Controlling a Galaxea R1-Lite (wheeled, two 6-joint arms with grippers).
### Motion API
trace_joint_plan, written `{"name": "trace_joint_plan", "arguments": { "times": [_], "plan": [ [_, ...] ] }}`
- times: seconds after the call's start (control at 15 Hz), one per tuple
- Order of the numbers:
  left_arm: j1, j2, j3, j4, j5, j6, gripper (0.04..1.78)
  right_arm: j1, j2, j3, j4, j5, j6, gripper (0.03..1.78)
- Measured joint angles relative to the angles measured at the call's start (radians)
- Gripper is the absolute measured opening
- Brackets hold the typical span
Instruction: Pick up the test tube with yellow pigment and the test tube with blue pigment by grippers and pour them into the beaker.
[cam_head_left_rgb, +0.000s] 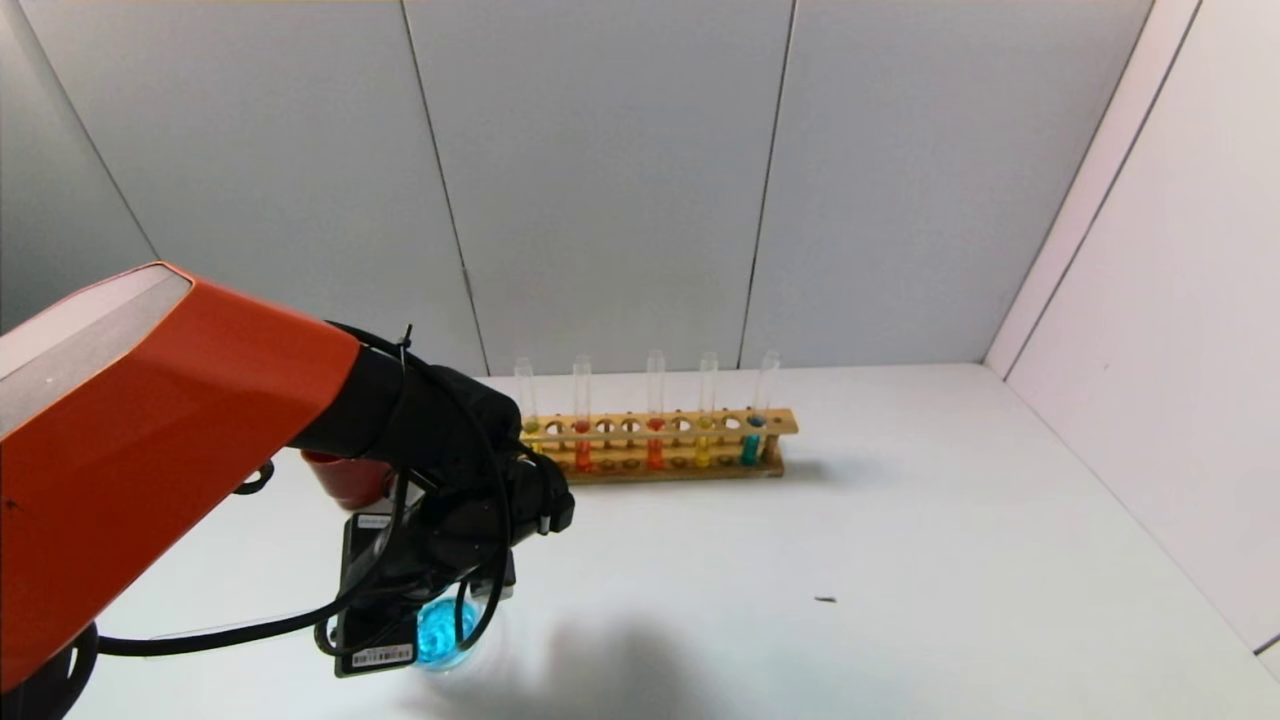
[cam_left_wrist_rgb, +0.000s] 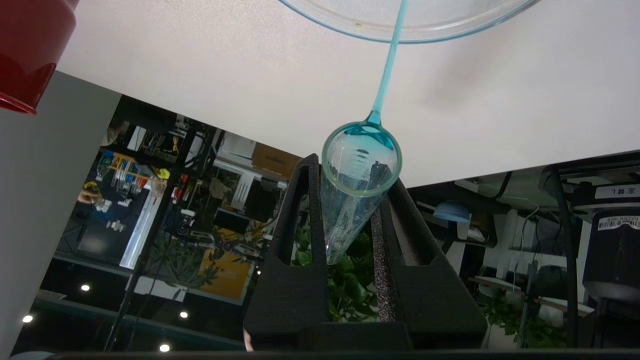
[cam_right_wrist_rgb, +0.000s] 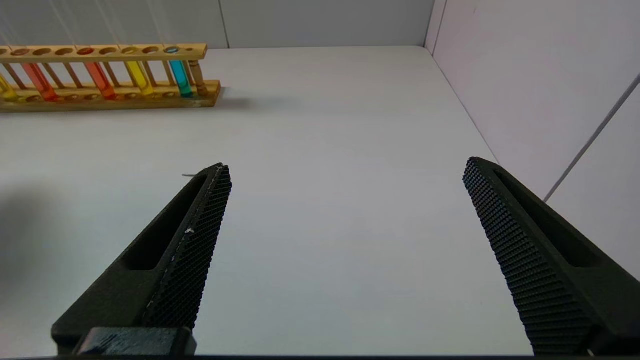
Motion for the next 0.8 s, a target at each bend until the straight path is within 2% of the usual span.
{"name": "trace_joint_plan", "arguments": {
  "times": [0.13,0.53,0.8],
  "plan": [
    [-0.004,0.013,-0.026,0.018,0.000,0.000,0.31,0.000,0.000,0.000,0.000,0.000,0.000,1.70],
    [-0.021,0.060,-0.157,0.191,0.000,0.001,0.31,0.000,0.000,0.000,0.000,0.000,0.000,1.70],
    [-0.027,0.075,-0.183,0.216,0.001,0.000,0.31,0.000,0.000,0.000,0.000,0.000,0.000,1.70]
  ]
}}
